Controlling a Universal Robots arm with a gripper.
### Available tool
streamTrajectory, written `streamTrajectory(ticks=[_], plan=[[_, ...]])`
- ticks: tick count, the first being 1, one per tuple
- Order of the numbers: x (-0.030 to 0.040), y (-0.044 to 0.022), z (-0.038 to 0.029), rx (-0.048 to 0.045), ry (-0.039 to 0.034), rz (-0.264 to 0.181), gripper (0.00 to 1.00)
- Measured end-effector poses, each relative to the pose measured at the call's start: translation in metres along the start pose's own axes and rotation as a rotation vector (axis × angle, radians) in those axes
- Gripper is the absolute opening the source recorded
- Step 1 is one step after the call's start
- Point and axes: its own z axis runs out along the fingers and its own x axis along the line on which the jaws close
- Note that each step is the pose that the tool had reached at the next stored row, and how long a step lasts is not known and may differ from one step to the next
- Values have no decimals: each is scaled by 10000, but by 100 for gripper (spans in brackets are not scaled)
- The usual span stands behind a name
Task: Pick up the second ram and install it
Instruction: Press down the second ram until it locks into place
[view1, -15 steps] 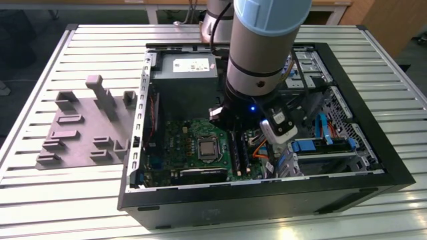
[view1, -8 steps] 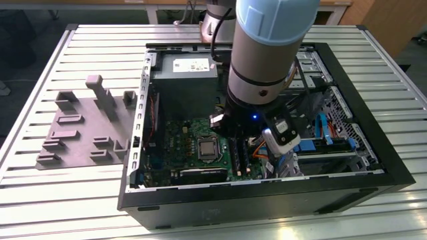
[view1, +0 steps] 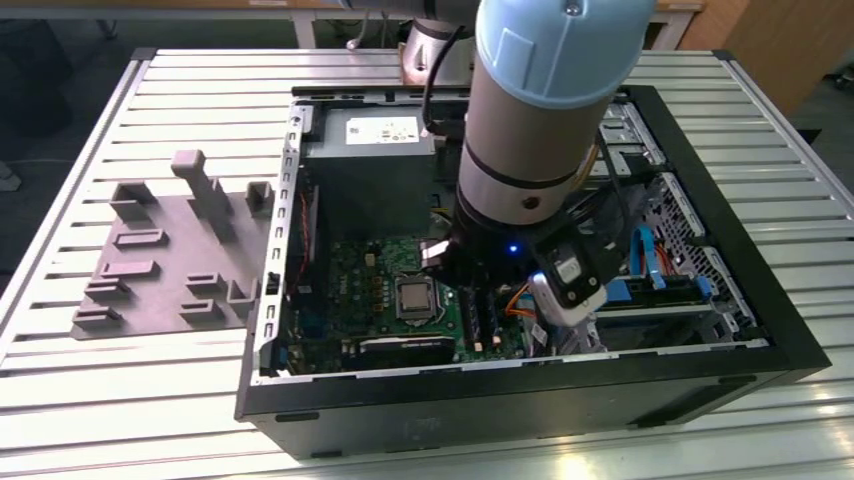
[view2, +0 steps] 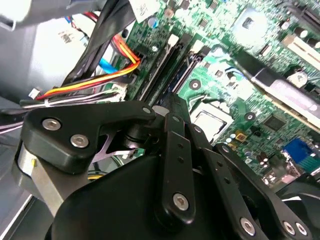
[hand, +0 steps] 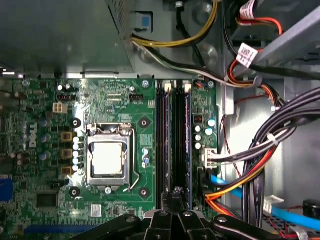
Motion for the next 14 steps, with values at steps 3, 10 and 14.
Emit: streamTrajectory(ticks=[3, 10, 14], plan=[[0, -28, -1, 4, 1, 0, 11], [1, -51, 58, 7, -5, 97, 11], [0, -49, 68, 3, -9, 155, 11]])
